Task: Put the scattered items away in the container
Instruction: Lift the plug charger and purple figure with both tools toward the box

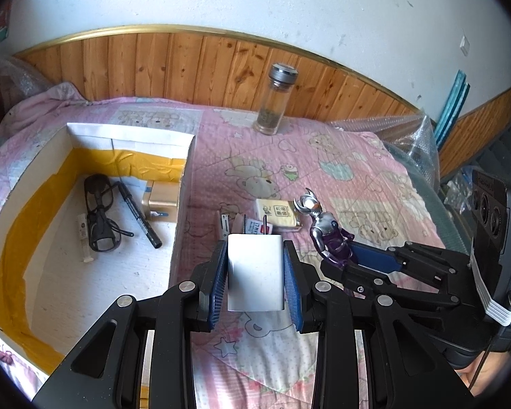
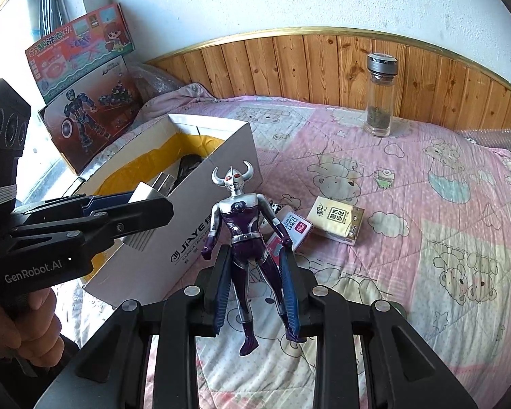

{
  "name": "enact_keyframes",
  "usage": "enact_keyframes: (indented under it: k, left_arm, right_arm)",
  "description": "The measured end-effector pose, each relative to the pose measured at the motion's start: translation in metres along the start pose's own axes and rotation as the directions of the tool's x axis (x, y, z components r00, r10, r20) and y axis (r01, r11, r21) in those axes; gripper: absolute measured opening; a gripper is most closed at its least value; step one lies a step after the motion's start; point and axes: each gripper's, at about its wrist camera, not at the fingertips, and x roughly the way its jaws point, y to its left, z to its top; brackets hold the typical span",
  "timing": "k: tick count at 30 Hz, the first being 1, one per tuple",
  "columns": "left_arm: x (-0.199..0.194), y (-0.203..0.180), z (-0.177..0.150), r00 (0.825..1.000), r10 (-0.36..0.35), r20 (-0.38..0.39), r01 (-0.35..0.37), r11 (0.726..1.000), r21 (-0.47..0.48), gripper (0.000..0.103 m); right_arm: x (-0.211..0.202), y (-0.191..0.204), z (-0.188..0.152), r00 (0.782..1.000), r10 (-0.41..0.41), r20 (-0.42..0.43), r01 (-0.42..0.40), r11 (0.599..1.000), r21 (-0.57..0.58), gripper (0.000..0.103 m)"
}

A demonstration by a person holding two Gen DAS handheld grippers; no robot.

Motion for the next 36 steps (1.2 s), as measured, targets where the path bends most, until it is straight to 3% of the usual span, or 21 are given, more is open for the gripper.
enact_keyframes:
  k: [36]
  left_arm:
    - [-0.011,0.034,0.012,0.999,-0.050,0.006,0.051,0.993,-0.109,0.032]
  right_arm:
    - [-0.020,0.011,0.016,0.991,0.026,0.129,-0.027,1.000,0.011,0.029]
